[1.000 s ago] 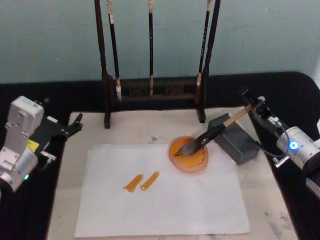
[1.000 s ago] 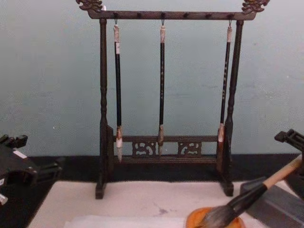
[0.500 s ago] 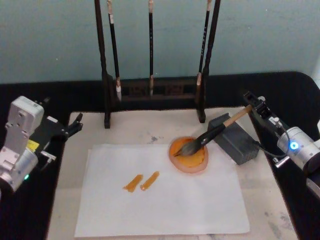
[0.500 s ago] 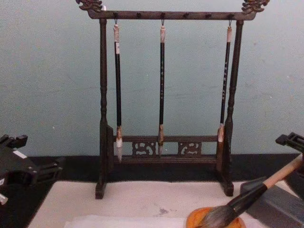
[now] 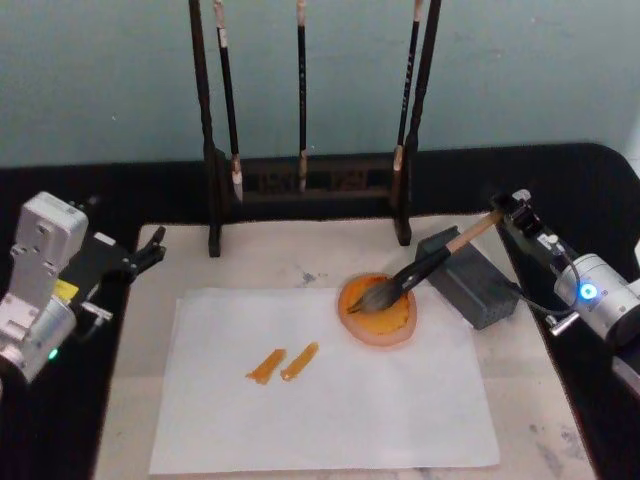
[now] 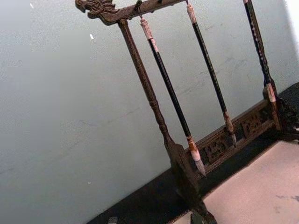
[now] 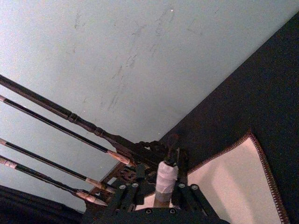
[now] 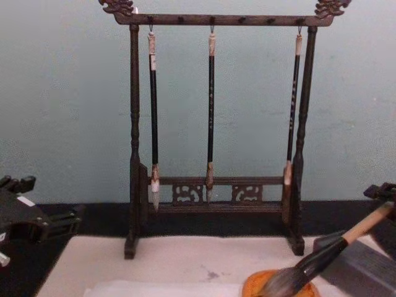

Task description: Pick up the brush from the inkstone, write on the paper, then place the brush back to its original position.

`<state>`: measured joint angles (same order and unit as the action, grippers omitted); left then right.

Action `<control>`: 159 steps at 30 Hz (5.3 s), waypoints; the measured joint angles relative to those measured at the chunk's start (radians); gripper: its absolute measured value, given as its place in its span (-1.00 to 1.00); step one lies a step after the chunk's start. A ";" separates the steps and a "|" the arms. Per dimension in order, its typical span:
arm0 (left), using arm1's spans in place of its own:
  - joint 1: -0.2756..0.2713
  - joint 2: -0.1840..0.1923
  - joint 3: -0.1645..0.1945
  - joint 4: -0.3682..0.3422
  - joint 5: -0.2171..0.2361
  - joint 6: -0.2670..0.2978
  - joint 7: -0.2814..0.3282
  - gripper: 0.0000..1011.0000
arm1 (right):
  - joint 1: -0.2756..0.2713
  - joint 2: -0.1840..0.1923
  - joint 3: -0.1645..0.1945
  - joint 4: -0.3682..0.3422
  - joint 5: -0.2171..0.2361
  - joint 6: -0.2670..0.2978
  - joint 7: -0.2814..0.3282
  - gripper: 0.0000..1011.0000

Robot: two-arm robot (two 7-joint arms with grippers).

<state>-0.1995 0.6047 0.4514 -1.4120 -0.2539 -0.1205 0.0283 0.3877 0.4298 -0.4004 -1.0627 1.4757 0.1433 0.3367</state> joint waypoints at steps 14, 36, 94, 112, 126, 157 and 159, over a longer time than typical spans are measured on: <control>0.000 0.000 0.000 0.000 0.000 0.000 0.000 1.00 | 0.000 0.000 0.000 0.000 0.000 0.000 0.000 -0.70; 0.000 0.000 0.000 0.000 0.000 0.000 0.000 1.00 | -0.014 0.052 -0.008 -0.143 -0.052 -0.015 -0.014 -0.70; 0.000 0.000 0.000 0.000 0.000 0.000 0.000 1.00 | -0.042 0.206 -0.224 -0.689 -0.678 0.010 0.094 -0.70; 0.000 0.000 0.000 0.000 0.000 0.000 0.000 1.00 | -0.039 0.157 -0.210 -0.622 -0.727 0.028 0.117 -0.70; 0.000 0.000 0.000 0.000 0.000 0.000 0.000 1.00 | -0.039 0.135 -0.179 -0.592 -0.774 0.025 0.116 -0.70; 0.000 0.000 0.000 0.000 0.000 0.000 0.000 1.00 | -0.055 0.107 -0.128 -0.610 -0.826 0.019 0.143 -0.70; 0.000 0.000 0.000 0.000 0.000 0.000 0.000 1.00 | -0.055 0.105 -0.129 -0.615 -0.826 0.017 0.147 -0.70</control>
<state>-0.1995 0.6047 0.4514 -1.4120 -0.2539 -0.1205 0.0283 0.3326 0.5351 -0.5297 -1.6774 0.6494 0.1605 0.4839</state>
